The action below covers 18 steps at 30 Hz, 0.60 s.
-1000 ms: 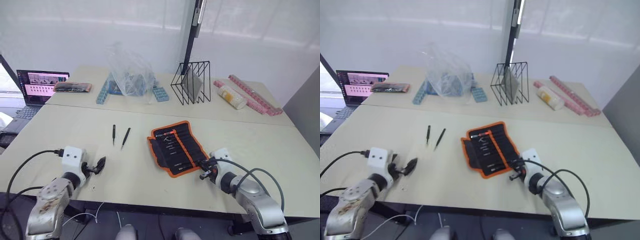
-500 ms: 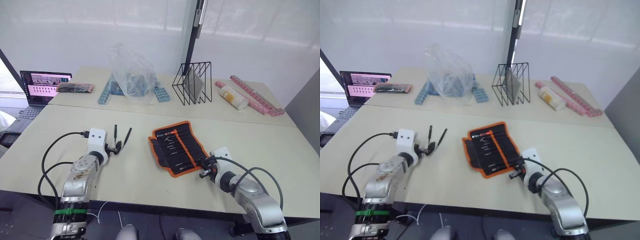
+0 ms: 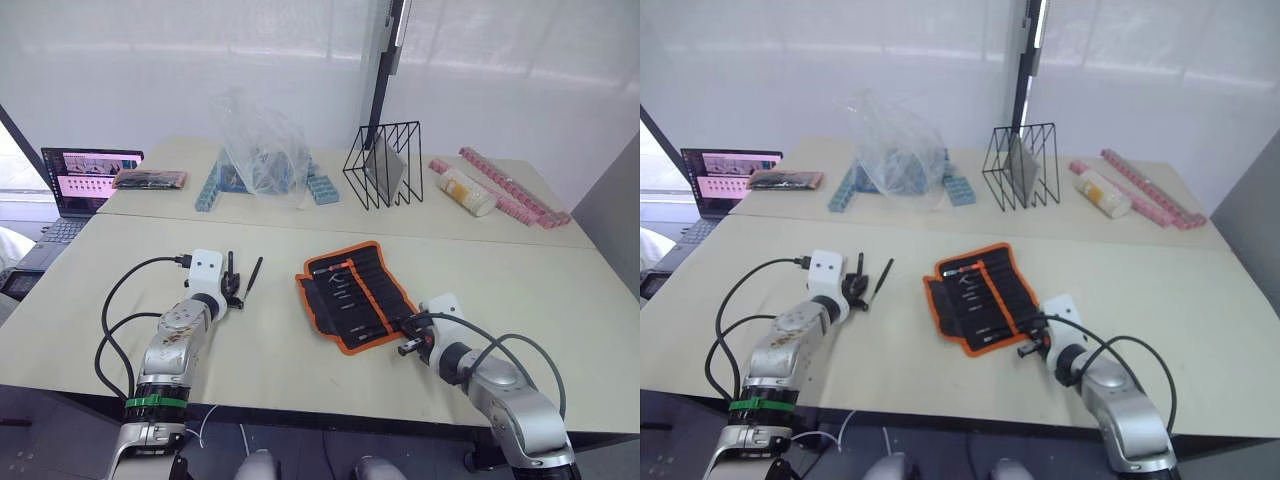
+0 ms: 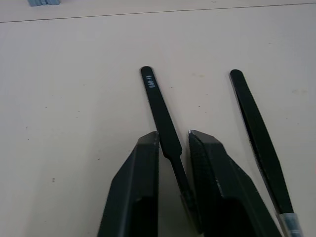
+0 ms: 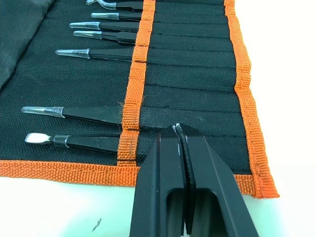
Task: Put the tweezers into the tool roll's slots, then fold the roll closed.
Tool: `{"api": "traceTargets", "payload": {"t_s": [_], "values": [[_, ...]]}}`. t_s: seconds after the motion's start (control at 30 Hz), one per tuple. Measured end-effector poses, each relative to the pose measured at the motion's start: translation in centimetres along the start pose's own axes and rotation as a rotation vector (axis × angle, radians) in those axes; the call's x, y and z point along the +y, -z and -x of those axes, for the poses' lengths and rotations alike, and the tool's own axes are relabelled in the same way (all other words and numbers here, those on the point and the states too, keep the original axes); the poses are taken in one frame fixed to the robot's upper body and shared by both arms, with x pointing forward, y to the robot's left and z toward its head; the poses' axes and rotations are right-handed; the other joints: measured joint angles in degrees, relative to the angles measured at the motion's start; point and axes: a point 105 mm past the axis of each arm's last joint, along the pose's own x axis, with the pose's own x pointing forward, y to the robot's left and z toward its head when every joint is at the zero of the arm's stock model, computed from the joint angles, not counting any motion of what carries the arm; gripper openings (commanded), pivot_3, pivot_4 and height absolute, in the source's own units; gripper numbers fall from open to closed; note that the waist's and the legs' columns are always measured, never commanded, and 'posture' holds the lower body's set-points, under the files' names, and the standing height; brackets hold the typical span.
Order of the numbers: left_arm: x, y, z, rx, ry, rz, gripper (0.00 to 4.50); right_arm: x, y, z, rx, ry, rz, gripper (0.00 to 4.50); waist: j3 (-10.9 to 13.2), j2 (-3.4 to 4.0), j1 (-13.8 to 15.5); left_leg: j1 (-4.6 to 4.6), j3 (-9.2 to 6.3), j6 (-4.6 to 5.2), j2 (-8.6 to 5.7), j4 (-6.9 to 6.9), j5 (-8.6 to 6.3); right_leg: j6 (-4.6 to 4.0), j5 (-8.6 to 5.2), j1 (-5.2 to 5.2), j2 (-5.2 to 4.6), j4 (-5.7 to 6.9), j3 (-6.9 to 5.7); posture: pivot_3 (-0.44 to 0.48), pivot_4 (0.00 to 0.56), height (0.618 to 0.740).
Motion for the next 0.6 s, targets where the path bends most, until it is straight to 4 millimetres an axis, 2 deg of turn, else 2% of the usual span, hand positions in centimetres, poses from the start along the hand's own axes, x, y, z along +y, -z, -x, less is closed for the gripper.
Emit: {"api": "traceTargets", "payload": {"t_s": [0.3,0.47,0.53,0.6], "values": [[0.5,-0.3,-0.2,-0.004,-0.015,0.002,0.03,0.0,-0.1,-0.1,-0.001,-0.002,0.001,0.0,0.0,0.03,0.0,0.0,-0.03,0.0,-0.02,0.0,0.0,0.05,-0.02,-0.01,0.0,0.0,0.0,0.0,0.15,0.689],[1.7,-0.7,0.8,-0.009,-0.008,-0.095,0.03,0.4,-0.3,-0.2,-0.011,-0.019,-0.001,0.0,0.2,-0.09,-0.5,-0.15,-0.04,-0.01,-0.01,-0.06,-0.01,0.02,-0.01,-0.16,0.01,-0.02,0.01,0.0,0.15,0.689],[2.5,-1.5,1.6,-0.015,0.007,-0.148,0.03,0.4,-0.4,-0.1,-0.014,-0.022,-0.001,0.0,0.3,-0.27,-0.6,-0.33,-0.07,-0.01,0.0,-0.07,-0.01,0.01,0.0,-0.32,0.01,-0.02,-0.01,0.0,0.15,0.689],[2.4,-3.5,2.5,-0.055,0.064,-0.211,0.03,0.3,-0.3,0.0,-0.01,-0.019,-0.002,0.0,0.6,-0.4,-0.5,-0.42,-0.1,-0.01,-0.01,-0.07,0.0,0.0,0.01,-0.4,-0.04,-0.03,-0.05,0.0,0.15,0.689]]}}
